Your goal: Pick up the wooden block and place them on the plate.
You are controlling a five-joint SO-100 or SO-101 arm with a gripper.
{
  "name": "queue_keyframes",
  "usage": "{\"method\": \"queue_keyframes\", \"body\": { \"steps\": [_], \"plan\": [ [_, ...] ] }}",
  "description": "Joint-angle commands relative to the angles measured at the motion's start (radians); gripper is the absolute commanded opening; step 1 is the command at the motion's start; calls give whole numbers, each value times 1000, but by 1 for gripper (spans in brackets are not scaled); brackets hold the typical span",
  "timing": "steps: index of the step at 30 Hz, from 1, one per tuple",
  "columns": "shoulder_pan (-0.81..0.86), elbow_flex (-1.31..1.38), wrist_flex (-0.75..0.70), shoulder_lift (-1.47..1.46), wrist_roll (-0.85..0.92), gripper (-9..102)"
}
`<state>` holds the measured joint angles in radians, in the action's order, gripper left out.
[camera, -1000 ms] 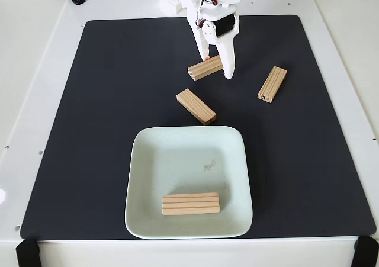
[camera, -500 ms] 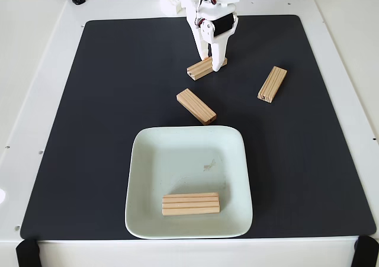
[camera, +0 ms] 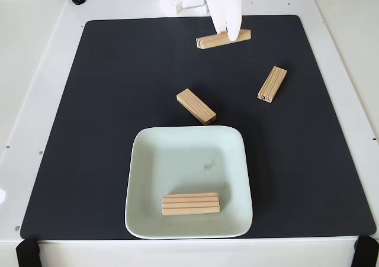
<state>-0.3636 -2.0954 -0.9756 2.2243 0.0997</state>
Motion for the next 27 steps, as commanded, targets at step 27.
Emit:
{"method": "queue_keyframes", "body": {
  "steps": [27],
  "plan": [
    [225, 1770, 12, -1480, -198, 0]
  ]
}}
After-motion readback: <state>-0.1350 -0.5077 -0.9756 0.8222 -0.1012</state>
